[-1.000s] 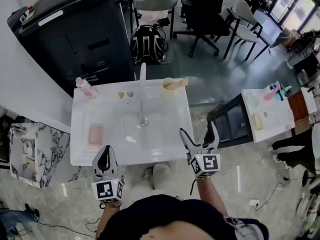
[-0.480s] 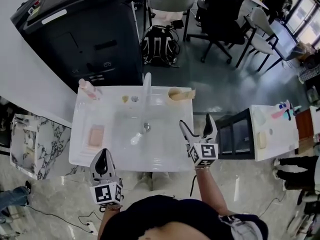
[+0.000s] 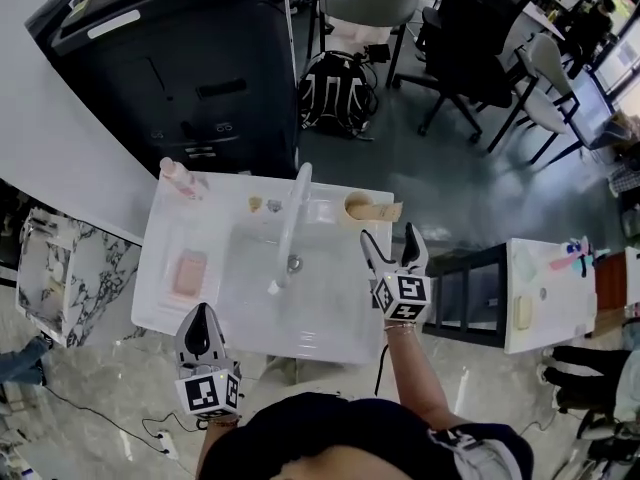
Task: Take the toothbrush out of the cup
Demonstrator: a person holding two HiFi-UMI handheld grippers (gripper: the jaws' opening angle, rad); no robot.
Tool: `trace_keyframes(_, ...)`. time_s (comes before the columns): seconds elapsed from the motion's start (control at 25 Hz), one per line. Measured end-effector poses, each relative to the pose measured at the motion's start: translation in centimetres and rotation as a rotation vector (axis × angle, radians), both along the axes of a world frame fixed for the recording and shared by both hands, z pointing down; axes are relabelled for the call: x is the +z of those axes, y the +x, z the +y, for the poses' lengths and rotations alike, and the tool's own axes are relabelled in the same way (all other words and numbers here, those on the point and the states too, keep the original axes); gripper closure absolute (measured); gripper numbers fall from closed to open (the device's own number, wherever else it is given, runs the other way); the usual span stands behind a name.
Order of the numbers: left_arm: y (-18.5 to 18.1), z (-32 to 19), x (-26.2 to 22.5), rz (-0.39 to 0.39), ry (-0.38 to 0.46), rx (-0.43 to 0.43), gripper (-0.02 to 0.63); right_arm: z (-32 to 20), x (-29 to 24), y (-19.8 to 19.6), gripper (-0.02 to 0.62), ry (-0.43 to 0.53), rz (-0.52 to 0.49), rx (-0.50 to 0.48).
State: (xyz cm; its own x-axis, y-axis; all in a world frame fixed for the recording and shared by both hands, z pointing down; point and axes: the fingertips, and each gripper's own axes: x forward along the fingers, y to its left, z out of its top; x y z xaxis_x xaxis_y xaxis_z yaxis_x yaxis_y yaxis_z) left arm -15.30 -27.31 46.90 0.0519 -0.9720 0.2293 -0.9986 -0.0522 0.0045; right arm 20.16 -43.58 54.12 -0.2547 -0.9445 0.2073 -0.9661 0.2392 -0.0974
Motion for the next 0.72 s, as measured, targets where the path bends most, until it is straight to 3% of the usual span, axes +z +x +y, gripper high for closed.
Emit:
trace_keyframes(0.12,-0.2,-0.2,0.2,-0.013,-0.005,-0.022,0.603,-1.4,1.1,0.0,0.181,-0.026,0.000,0.002)
trace_keyframes(0.52,-1.3,-0.5,0.8,-0.024,-0.048,-0.085,0.603,-4.7,3.1,0.3,0.393,-0.059,0.010,0.020)
trace_keyframes(0.72,-1.8,-0.1,1.2,-0.030,-0.054,-0.115,0.603,-5.8,3.3,0.7,0.458,-0.052,0.024,0.035)
